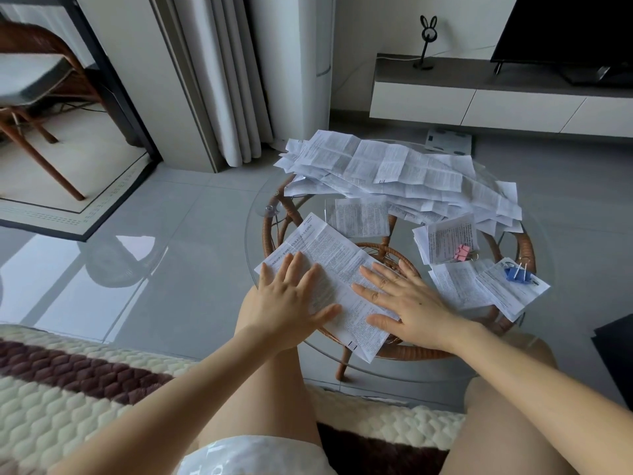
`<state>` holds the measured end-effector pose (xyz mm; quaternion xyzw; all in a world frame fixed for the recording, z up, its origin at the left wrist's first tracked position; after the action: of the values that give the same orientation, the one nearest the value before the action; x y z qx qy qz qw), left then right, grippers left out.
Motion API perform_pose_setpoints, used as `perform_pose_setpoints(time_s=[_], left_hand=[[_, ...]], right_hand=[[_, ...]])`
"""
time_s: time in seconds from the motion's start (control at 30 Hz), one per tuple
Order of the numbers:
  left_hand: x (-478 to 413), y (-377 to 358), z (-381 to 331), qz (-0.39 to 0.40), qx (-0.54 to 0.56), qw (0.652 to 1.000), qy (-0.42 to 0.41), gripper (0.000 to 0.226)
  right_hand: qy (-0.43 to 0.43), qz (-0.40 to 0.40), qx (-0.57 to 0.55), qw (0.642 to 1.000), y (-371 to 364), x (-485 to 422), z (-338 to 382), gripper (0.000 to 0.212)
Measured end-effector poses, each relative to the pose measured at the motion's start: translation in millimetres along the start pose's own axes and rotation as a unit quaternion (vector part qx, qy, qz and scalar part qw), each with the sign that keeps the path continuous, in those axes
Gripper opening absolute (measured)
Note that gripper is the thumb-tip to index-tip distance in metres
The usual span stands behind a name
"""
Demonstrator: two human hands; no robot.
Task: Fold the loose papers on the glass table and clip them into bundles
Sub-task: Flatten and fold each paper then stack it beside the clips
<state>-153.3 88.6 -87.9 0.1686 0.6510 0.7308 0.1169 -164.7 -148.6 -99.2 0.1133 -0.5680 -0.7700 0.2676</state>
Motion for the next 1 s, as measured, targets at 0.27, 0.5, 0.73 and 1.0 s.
perform_pose_setpoints(time_s=[0.27, 0.5, 0.73, 1.0], left_hand=[[-30.3, 20.0, 37.0, -0.043, 0.156, 0.96, 0.229, 0.042], [-62.3, 41.7, 60.8, 0.064, 0.252, 0.93, 0.26, 0.023], [-68.7, 41.2, 66.0, 0.082, 0.361, 0.884, 0.285, 0.028], [-68.3, 33.9, 70.1, 0.057, 0.372, 0.878, 0.297, 0.027]], right_hand=[[-0.01, 0.012, 0.003, 1.0, 1.3, 1.6, 0.7, 0.077], [-0.008, 0.014, -0.002, 1.0, 1.6, 2.3, -0.5, 0.079], [0.007, -0.001, -0.019, 1.0, -0.3, 2.1, -2.5, 0.074], [0.001, 0.003, -0.01, 1.0, -0.4, 2.1, -2.9, 0.074]])
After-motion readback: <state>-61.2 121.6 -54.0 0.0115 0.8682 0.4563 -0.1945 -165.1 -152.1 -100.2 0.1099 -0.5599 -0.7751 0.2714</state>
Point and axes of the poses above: each hand's wrist, its own x-axis away from the middle knuckle, its own y-axis out of the back of the hand, z = x × y, the point moved 1 cm from there along -x, towards the middle knuckle, and after that the axes turned 11 degrees about -x, right-handed, at the moved point
